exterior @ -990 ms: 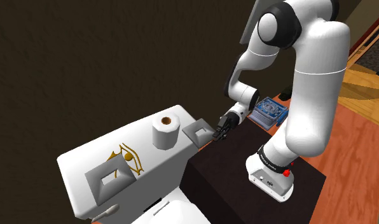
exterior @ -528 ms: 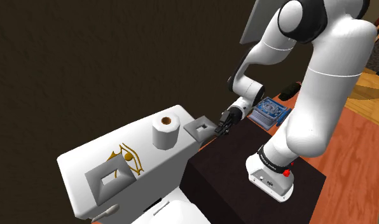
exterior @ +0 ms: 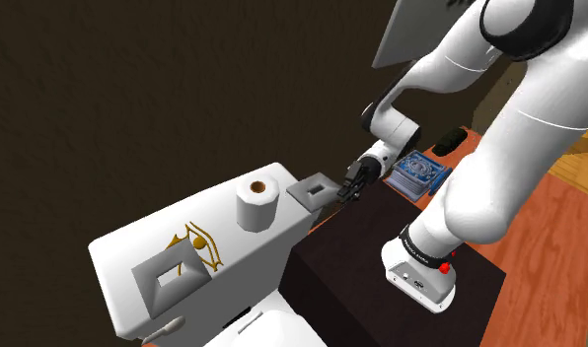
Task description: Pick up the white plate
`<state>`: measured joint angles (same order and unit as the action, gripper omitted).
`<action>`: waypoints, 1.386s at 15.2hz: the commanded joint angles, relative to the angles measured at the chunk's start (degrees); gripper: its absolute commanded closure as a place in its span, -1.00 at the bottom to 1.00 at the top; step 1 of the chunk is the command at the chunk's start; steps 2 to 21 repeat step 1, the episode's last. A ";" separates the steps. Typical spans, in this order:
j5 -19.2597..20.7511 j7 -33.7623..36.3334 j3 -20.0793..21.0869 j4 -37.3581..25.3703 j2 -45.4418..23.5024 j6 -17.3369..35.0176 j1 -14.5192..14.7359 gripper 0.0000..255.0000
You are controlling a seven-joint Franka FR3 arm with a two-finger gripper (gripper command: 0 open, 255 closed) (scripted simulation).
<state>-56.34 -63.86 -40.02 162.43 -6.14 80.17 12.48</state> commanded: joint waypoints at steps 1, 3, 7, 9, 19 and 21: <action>0.39 0.79 -0.26 0.19 1.00 0.10 -0.07 1.00; 0.39 0.79 -0.26 0.19 1.00 0.10 -0.07 1.00; 0.39 0.79 -0.26 0.19 1.00 0.10 -0.07 1.00; 0.39 0.79 -0.26 0.19 1.00 0.10 -0.07 1.00; 0.39 0.79 -0.26 0.19 1.00 0.10 -0.07 1.00; 0.39 0.79 -0.26 0.19 1.00 0.10 -0.07 1.00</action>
